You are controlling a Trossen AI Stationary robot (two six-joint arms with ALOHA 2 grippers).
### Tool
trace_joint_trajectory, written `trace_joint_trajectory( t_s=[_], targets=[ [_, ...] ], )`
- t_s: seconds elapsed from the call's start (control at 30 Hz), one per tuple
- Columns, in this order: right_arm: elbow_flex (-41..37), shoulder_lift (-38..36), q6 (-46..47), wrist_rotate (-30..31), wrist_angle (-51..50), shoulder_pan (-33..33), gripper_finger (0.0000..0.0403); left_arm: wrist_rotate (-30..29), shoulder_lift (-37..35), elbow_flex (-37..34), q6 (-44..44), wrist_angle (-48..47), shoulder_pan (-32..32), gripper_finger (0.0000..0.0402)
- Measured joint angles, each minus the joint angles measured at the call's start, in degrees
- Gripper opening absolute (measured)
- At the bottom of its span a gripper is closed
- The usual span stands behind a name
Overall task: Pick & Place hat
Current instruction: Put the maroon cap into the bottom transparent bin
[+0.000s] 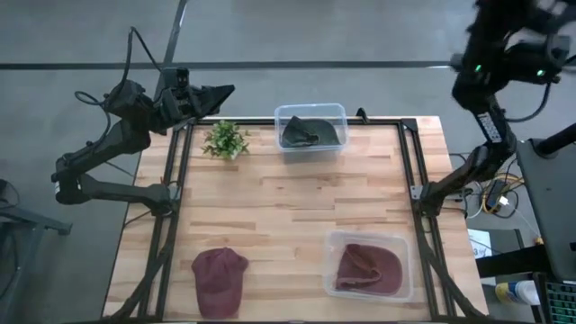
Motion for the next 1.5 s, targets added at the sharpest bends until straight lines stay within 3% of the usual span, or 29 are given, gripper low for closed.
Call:
trace_joint_trajectory(
  t_s=[0.07, 0.1, 0.17, 0.23, 0.33, 0.43, 0.53, 0.63, 0.7, 0.8, 1.13, 1.37, 1.5],
  targets=[
    [0.0, -0.7, 2.7, 6.7, 0.4, -4.0, 0.0011, -0.6, 0.0, 0.0, 0.0, 0.0, 0.0, 0.0106],
    [0.0, -0.9, 6.5, 5.9, 0.2, -5.7, 0.0011, -0.7, 0.0, 0.0, -0.1, 0.1, 0.0, 0.0106],
    [0.6, -0.8, 14.5, -1.3, -0.6, -7.3, 0.0011, -0.7, 0.0, 0.1, -0.3, 0.4, 0.0, 0.0106],
    [0.7, -0.6, 15.0, -5.2, -0.3, -6.5, 0.0011, -0.6, 0.0, 0.2, -0.3, 0.5, 0.0, 0.0106],
    [0.4, 0.6, 11.9, -2.7, -0.8, -5.8, 0.0011, -0.8, 0.0, 0.2, -0.3, 0.5, 0.0, 0.0106],
    [-0.1, 1.5, 13.7, -1.8, -1.2, -10.1, 0.0011, -1.0, 0.0, 0.2, -0.3, 0.6, 0.0, 0.0106],
    [0.5, 1.9, 15.6, -5.6, 12.0, -11.1, 0.0011, -1.0, 0.0, 0.2, -0.3, 0.6, 0.0, 0.0106],
    [0.9, 0.9, 9.7, -4.0, 19.5, -11.6, 0.0011, -1.4, 0.0, 0.2, -0.2, 0.6, 0.0, 0.0106],
    [0.8, 0.4, 10.8, -2.2, 13.1, -11.9, 0.0011, -1.9, 0.0, 0.2, -0.2, 0.6, 0.0, 0.0106],
    [1.0, 0.8, 14.6, -5.7, 3.8, -12.1, 0.0011, -1.9, 0.0, 0.2, -0.1, 0.6, 0.0, 0.0106],
    [0.9, 1.6, 19.4, -7.6, 7.1, -12.0, 0.0011, -2.1, 0.2, 0.2, 1.0, 0.5, 0.0, 0.0106],
    [0.5, 2.2, 21.8, -23.1, 0.8, -11.9, 0.0011, -1.6, 0.2, 0.2, 0.3, 0.4, 0.0, 0.0106],
    [0.8, 1.6, 29.5, -33.5, -3.3, -11.8, 0.0011, -1.4, 0.3, 0.2, -0.3, 0.5, 0.0, 0.0106]
  ],
)
